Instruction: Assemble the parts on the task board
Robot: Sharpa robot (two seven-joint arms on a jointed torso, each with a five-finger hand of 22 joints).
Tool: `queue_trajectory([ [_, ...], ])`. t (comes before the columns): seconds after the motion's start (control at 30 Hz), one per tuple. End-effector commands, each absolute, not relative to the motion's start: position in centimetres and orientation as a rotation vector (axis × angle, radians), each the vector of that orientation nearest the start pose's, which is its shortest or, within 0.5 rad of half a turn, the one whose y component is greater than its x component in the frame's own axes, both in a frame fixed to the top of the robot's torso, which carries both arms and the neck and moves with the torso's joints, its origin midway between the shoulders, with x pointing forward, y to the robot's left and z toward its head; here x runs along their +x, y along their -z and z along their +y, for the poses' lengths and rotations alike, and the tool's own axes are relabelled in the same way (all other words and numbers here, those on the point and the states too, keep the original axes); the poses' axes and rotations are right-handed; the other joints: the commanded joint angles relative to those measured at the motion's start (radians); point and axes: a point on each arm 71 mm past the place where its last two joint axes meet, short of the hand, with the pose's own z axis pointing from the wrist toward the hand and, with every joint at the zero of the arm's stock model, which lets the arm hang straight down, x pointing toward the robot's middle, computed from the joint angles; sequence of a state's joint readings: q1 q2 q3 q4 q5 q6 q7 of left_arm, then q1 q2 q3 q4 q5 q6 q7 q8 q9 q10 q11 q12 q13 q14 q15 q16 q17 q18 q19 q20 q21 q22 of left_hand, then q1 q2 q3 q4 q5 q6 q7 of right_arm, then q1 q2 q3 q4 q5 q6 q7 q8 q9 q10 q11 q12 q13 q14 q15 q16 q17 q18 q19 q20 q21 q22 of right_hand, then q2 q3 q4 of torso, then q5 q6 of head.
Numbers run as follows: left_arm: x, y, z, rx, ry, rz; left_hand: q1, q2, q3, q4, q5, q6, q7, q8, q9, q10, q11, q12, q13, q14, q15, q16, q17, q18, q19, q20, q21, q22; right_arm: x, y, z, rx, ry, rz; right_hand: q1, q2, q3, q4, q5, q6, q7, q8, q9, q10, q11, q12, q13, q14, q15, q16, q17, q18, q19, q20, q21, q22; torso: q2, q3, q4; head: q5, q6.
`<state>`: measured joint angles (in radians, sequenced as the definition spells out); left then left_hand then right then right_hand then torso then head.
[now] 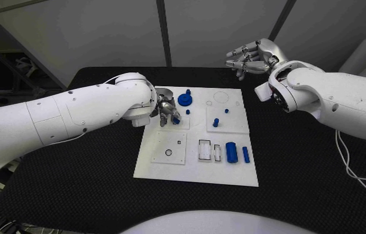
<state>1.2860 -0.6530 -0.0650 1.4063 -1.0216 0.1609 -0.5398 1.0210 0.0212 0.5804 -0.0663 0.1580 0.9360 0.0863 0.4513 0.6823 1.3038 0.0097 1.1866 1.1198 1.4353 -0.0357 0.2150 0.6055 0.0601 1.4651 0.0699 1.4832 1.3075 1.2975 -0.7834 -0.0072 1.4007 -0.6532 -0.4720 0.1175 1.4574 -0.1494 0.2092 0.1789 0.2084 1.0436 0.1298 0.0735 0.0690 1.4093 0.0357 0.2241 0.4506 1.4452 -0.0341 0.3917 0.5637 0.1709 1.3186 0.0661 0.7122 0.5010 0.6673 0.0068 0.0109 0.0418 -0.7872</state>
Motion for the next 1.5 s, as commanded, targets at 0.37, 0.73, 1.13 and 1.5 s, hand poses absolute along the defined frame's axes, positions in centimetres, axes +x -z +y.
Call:
queue_trajectory([
  [0.37, 49.7, 19.2, 16.4, -0.311, 0.546, 2.173, -0.019, -0.014, 0.186, -0.13, 0.002, -0.002, -0.004, 0.018, 0.026, 0.023, -0.001, 0.021, 0.021, 0.008, -0.004, -0.007, 0.005, -0.031, 0.049, -0.004, 0.009, 0.127, 53.3, 12.4, -22.0, 0.56, -1.055, 1.457, -0.014, 0.003, -0.005, 0.005, 0.002, -0.009, 0.002, -0.005, -0.001, -0.008, 0.001, 0.005, 0.006, -0.007, 0.002, 0.007, 0.005, -0.004, -0.013, 0.001, 0.005, 0.001, -0.002, 0.0014, 0.0099, 0.004, -0.005],
  [0.73, 48.7, 20.4, 17.0, -0.309, 0.516, 2.114, -0.027, -0.022, 0.209, -0.127, 0.001, -0.002, -0.006, 0.028, 0.04, 0.046, -0.002, 0.054, 0.056, 0.01, -0.005, -0.01, 0.008, -0.03, 0.049, -0.005, 0.007, 0.124, 53.4, 12.5, -22.4, 0.564, -1.047, 1.456, -0.015, 0.002, -0.006, 0.006, 0.002, -0.01, 0.002, -0.005, -0.001, -0.009, 0.001, 0.005, 0.008, -0.007, 0.002, 0.007, 0.007, -0.004, -0.014, 0.002, 0.004, 0.0, -0.004, 0.0055, 0.0223, 0.0, -0.012],
  [1.13, 48.6, 21.4, 16.4, -0.297, 0.504, 2.11, -0.04, -0.03, 0.235, -0.123, 0.0, -0.012, -0.007, 0.045, 0.063, 0.091, -0.003, 0.129, 0.138, 0.012, -0.006, -0.014, 0.012, -0.031, 0.05, -0.007, 0.008, 0.127, 53.4, 12.5, -22.5, 0.563, -1.047, 1.456, -0.016, 0.002, -0.006, 0.006, 0.002, -0.01, 0.002, -0.005, -0.001, -0.01, 0.001, 0.005, 0.009, -0.008, 0.002, 0.007, 0.008, -0.003, -0.016, 0.002, 0.003, -0.002, -0.002, 0.0052, 0.0217, -0.004, -0.011],
  [1.5, 48.5, 21.7, 16.1, -0.239, 0.483, 2.152, -0.046, -0.033, 0.236, -0.117, -0.002, -0.016, -0.007, 0.052, 0.073, 0.117, -0.003, 0.178, 0.193, 0.014, -0.006, -0.016, 0.015, -0.032, 0.053, -0.007, 0.011, 0.132, 53.4, 12.5, -22.4, 0.562, -1.048, 1.458, -0.017, 0.003, -0.007, 0.008, 0.002, -0.012, 0.002, -0.005, -0.001, -0.011, 0.002, 0.005, 0.011, -0.009, 0.003, 0.006, 0.01, -0.003, -0.017, 0.002, 0.003, -0.003, -0.002, 0.0053, 0.0227, -0.004, -0.017],
])
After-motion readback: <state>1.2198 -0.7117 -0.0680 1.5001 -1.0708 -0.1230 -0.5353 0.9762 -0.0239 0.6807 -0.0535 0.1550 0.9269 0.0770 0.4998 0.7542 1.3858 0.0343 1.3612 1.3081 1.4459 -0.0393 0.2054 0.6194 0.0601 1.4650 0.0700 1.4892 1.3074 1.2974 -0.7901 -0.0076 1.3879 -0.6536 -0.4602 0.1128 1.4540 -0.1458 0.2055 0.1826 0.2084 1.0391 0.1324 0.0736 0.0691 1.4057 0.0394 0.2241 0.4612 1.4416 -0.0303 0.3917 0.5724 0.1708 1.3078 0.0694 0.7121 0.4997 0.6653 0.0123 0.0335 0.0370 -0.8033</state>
